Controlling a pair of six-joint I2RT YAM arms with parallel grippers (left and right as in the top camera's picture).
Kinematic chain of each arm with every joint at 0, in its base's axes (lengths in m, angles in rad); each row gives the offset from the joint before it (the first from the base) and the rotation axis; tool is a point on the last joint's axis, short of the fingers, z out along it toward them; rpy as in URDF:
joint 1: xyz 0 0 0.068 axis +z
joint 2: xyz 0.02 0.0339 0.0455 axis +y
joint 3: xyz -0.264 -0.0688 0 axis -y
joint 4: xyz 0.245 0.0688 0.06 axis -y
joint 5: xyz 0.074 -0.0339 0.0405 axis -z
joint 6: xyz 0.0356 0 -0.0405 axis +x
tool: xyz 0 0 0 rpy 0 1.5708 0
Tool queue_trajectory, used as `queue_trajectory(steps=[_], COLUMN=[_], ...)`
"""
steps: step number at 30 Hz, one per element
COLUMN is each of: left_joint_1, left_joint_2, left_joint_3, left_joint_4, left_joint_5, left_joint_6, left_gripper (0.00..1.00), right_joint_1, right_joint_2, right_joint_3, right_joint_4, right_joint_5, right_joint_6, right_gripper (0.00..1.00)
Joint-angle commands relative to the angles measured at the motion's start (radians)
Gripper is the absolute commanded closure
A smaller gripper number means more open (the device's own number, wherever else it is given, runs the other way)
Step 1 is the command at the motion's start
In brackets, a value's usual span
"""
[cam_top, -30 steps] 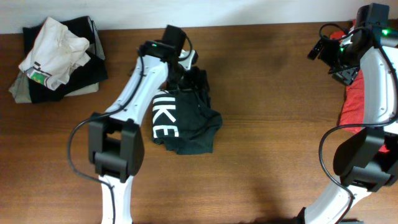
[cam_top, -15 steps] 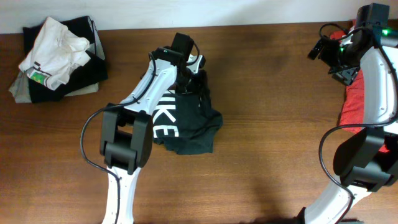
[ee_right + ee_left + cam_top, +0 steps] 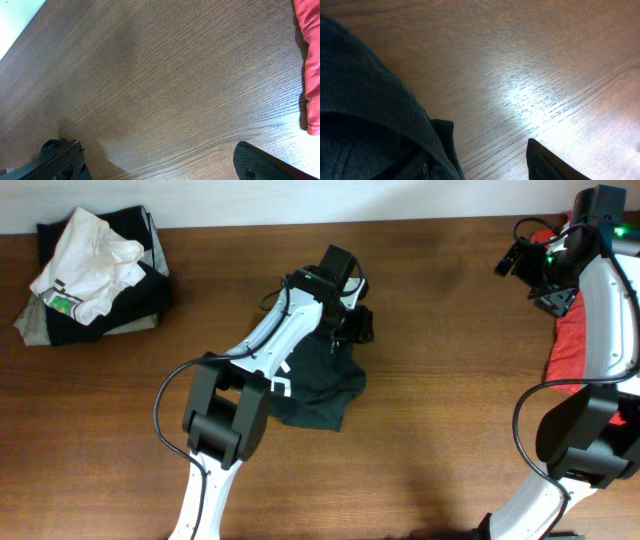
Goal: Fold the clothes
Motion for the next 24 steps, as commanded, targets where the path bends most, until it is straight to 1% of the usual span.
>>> queue_trajectory(steps=[1, 4, 7, 12, 15, 16, 17, 18, 19, 22, 24], left_joint_1=[-0.046, -0.096, -0.106, -0.105, -0.105, -0.104, -0.103, -0.1, -0.097, -0.092, -0.092], left_joint_2=[0.007, 0.007, 0.0, -0.089, -0.117, -0.114, -0.107, -0.098, -0.09, -0.027, 0.007], left_joint_3=[0.008, 0.008, 0.029, 0.163, 0.167, 0.165, 0.164, 0.164, 0.164, 0.164, 0.164], left_joint_4=[0.003, 0.002, -0.012, -0.169, -0.205, -0.202, -0.201, -0.2, -0.196, -0.159, -0.101], left_joint_5=[-0.007, -0.045, -0.071, -0.07, -0.071, -0.129, -0.237, -0.333, -0.349, -0.347, -0.34], left_joint_6=[0.03, 0.045, 0.045, 0.047, 0.049, 0.044, 0.016, -0.023, -0.024, -0.072, -0.071], left_gripper=[0.4, 0.4, 0.4, 0.4, 0.4, 0.4, 0.39, 0.36, 0.32, 0.2, 0.17], right_joint_1=[-0.003, -0.003, -0.003, -0.003, -0.003, -0.003, -0.003, -0.003, -0.003, -0.003, -0.003], right_joint_2=[-0.013, -0.013, -0.013, -0.013, -0.013, -0.013, -0.013, -0.013, -0.013, -0.013, -0.013], right_joint_3=[0.013, 0.013, 0.013, 0.013, 0.013, 0.013, 0.013, 0.013, 0.013, 0.013, 0.013], right_joint_4=[0.0, 0.0, 0.0, 0.0, 0.0, 0.0, 0.0, 0.0, 0.0, 0.0, 0.0], right_joint_5=[0.01, 0.01, 0.01, 0.01, 0.01, 0.01, 0.01, 0.01, 0.01, 0.01, 0.01], right_joint_6=[-0.006, -0.006, -0.006, -0.006, -0.006, -0.006, -0.006, -0.006, -0.006, -0.006, -0.006], right_gripper=[0.01, 0.01, 0.01, 0.01, 0.01, 0.01, 0.01, 0.01, 0.01, 0.01, 0.01])
